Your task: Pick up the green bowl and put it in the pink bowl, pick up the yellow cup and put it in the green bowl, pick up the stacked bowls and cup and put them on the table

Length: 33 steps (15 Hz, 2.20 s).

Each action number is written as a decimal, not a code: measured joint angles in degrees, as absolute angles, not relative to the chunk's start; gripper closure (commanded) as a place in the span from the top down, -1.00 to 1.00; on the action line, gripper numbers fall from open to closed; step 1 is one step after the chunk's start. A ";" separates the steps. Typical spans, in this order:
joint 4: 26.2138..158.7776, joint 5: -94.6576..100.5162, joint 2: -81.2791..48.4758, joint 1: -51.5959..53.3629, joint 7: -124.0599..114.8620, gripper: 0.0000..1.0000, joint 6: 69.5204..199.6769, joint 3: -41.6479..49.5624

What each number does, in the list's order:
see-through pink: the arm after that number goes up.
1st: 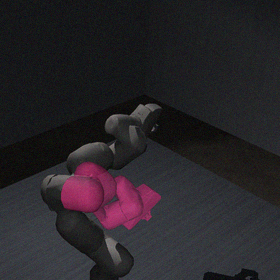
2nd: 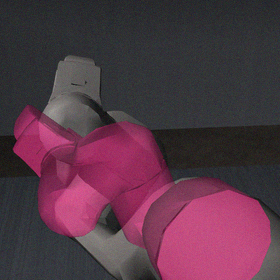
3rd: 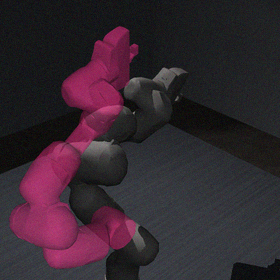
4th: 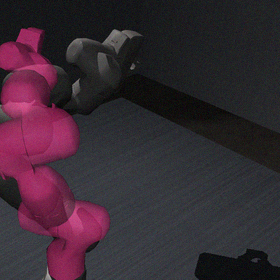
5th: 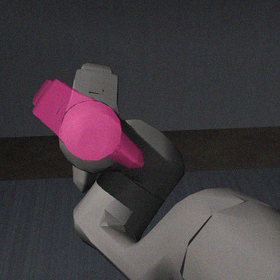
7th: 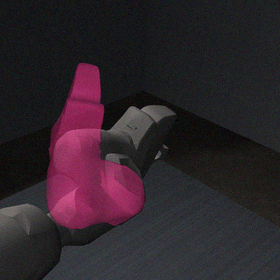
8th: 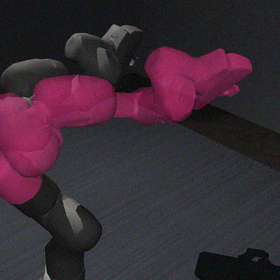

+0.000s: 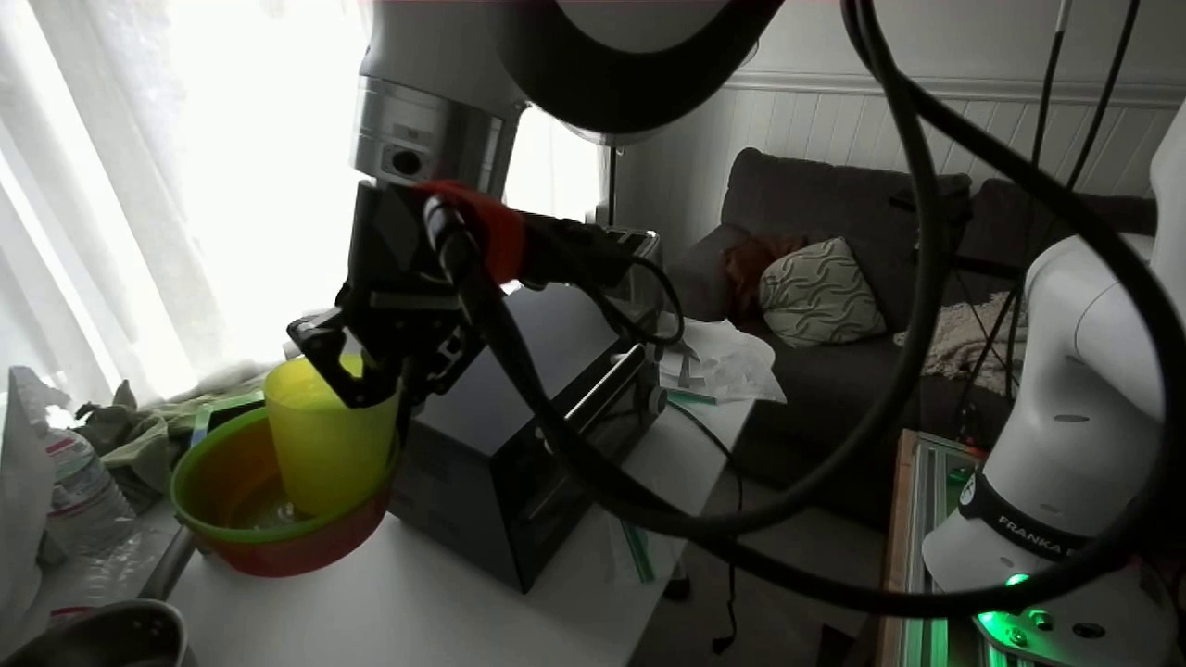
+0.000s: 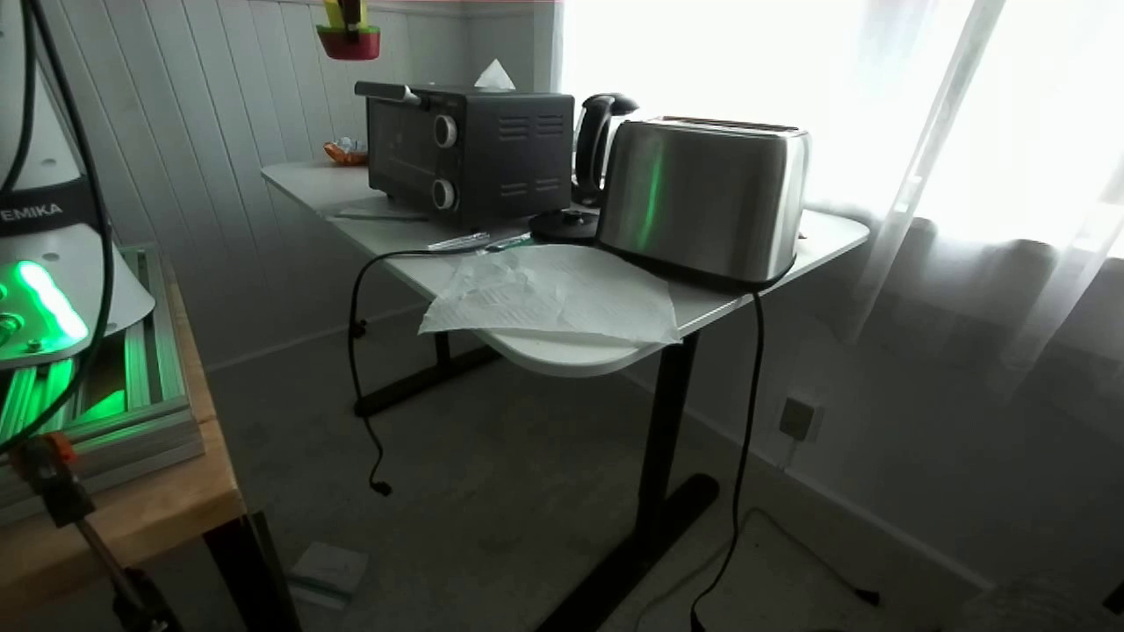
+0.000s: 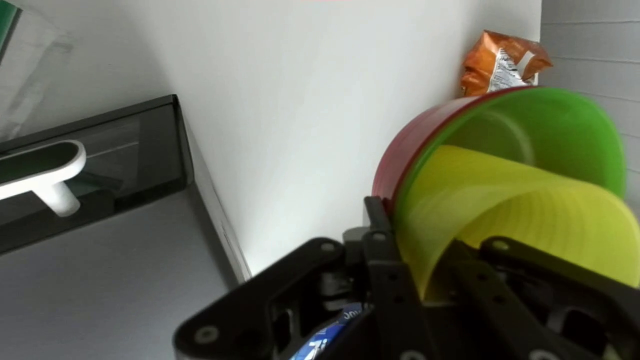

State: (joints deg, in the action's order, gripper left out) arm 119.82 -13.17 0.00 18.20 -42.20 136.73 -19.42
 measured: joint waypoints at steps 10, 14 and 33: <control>118.44 -18.96 -6.99 21.06 -31.62 -0.95 144.94 -21.94; 116.37 -18.92 -13.84 23.06 -29.31 -0.94 146.90 -22.43; 110.45 -9.18 -28.92 33.87 -43.97 -0.93 150.27 -13.61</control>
State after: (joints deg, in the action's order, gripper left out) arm 110.45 -9.18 -28.92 33.87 -43.97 150.27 -13.61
